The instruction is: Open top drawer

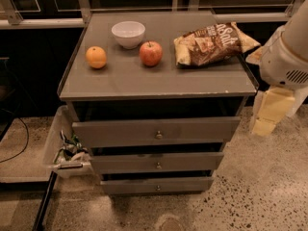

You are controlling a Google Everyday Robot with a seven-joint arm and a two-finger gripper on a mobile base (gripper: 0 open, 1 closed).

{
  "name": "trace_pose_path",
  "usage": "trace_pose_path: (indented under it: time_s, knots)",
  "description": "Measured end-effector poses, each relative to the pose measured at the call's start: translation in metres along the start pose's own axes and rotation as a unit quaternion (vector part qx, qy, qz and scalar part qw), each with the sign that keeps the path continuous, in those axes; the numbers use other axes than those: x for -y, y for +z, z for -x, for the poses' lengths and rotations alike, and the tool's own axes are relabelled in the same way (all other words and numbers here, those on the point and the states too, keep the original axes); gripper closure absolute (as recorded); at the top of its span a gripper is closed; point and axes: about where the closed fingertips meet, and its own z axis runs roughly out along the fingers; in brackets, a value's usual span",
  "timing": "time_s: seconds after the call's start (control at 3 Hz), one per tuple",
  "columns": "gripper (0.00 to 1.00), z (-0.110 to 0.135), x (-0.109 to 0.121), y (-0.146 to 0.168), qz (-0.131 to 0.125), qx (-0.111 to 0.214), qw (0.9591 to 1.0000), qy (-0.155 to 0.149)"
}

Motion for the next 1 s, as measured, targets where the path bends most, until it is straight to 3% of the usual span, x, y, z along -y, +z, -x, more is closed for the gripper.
trace_pose_path:
  time_s: [0.33,0.67,1.0]
  knots:
    - [0.00,-0.010,-0.001,0.032,-0.002,0.005,0.9999,-0.015]
    - [0.00,-0.020,0.004,0.064,-0.011,0.014,0.9983,-0.056]
    - [0.00,-0.026,0.009,0.095,0.006,0.045,0.9942,-0.097]
